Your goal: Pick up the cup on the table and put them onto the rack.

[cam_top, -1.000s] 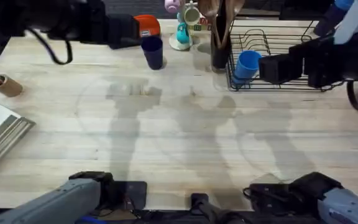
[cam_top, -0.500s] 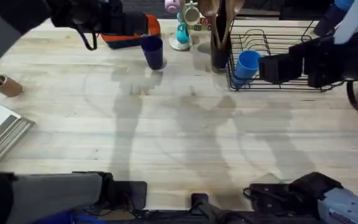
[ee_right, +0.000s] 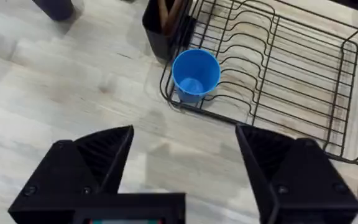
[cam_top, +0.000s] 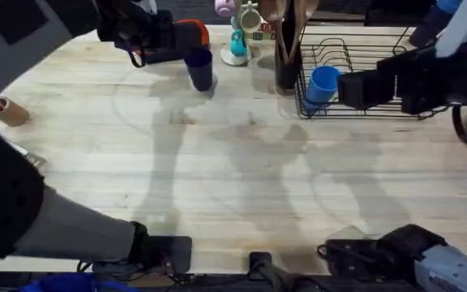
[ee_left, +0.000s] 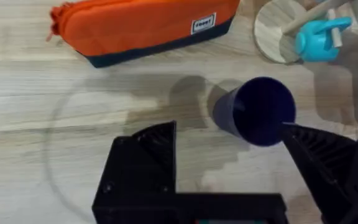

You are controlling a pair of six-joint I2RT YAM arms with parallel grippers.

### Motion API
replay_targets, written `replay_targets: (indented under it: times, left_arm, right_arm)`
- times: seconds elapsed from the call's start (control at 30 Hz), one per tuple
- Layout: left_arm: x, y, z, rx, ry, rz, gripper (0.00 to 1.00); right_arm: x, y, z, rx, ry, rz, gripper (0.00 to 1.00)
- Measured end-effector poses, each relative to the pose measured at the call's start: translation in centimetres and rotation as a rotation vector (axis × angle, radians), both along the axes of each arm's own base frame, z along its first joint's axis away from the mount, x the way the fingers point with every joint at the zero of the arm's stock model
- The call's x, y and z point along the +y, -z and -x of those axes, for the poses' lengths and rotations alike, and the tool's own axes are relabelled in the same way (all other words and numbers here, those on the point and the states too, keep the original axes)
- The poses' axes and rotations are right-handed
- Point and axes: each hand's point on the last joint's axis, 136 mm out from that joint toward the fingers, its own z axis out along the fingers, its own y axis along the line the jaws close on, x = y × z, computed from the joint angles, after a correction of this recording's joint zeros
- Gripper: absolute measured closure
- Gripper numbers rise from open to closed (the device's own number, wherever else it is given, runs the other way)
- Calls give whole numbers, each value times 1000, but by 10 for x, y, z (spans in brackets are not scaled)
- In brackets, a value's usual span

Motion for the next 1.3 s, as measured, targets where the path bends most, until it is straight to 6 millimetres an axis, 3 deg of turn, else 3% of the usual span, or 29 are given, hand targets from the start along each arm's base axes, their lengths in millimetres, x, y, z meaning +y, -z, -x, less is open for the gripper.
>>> replay_targets:
  times: [0.73,0.9,1.0,1.3]
  left_arm:
    - [-3,58,-14,98,4,19,8]
    - [-3,60,-16,99,2,20,10]
    - [-3,59,-17,94,1,21,115]
    - [-4,59,-17,92,-1,26,707]
  right_arm:
    - [0,0,0,3,12,-14,5]
    - [0,0,0,3,12,-14,5]
    - [0,0,0,3,12,-14,5]
    - [0,0,0,3,12,-14,5]
